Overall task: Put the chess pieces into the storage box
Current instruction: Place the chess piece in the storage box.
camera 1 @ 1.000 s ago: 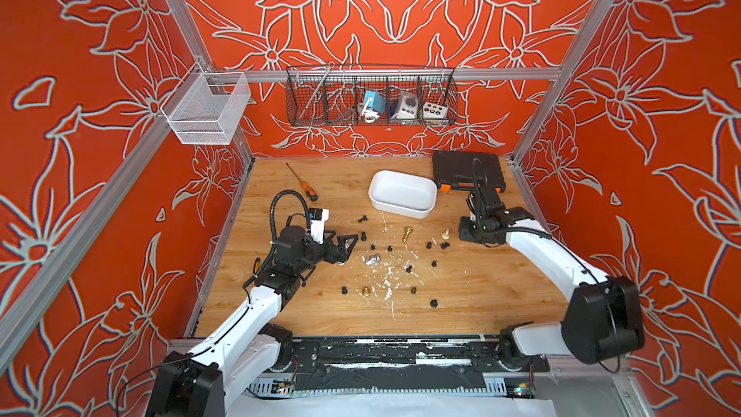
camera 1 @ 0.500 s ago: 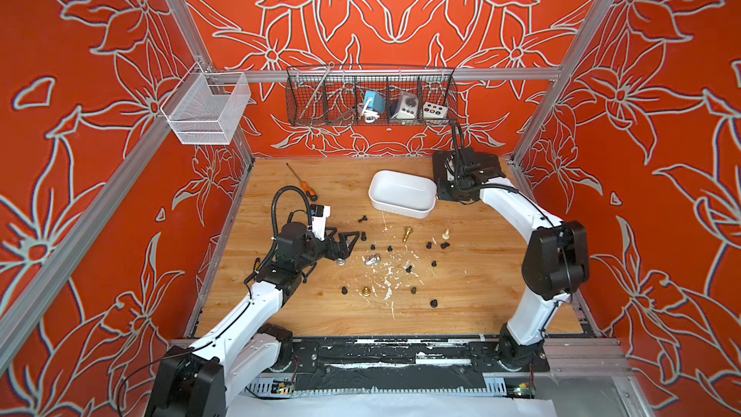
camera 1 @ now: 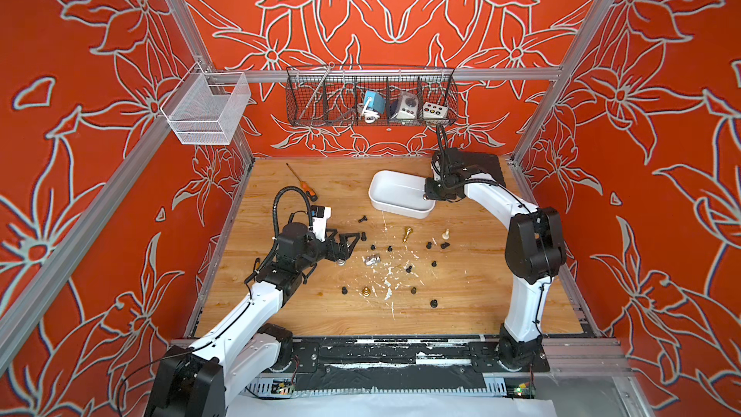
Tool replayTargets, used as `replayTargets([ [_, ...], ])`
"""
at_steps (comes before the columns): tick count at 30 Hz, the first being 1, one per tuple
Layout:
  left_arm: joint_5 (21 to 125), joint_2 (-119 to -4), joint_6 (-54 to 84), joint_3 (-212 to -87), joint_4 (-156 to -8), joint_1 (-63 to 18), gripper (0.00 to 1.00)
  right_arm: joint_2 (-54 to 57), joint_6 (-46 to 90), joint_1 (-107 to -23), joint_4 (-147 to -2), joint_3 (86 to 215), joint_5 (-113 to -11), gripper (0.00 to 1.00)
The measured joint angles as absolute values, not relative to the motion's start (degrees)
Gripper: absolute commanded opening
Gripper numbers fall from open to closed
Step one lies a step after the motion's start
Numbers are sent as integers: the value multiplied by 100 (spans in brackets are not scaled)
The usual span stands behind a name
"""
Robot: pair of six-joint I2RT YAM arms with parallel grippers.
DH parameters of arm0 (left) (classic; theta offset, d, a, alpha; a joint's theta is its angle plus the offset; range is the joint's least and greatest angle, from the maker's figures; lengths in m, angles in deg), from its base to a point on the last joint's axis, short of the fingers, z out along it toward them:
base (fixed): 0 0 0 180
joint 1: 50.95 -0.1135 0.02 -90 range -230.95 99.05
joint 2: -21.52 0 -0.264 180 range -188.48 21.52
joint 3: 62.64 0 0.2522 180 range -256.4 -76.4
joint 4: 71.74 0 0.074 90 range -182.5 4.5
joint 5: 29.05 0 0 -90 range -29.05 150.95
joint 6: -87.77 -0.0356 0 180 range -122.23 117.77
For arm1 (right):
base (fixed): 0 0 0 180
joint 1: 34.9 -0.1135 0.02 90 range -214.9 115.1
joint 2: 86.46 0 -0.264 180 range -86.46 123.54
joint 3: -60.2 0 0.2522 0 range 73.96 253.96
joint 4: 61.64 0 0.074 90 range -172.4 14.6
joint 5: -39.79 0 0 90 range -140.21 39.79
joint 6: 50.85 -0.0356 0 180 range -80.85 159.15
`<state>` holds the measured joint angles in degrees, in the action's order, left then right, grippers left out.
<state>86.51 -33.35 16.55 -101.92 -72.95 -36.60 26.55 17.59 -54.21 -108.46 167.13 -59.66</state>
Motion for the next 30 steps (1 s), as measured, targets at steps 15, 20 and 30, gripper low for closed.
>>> replayTargets([
  [15, 8609, -3296, 1730, -10192, -7354, -3660, 98, 2764, 1761, -5515, -10831, 16713, -6082, 12],
  [20, 8607, -3298, 1734, -10192, -7356, -3658, 98, 2764, 1761, -5517, -10833, 16713, -6082, 16],
  [30, 8574, -3302, 1732, -10192, -7391, -3658, 98, 2764, 1759, -5519, -10835, 16713, -6082, 23],
])
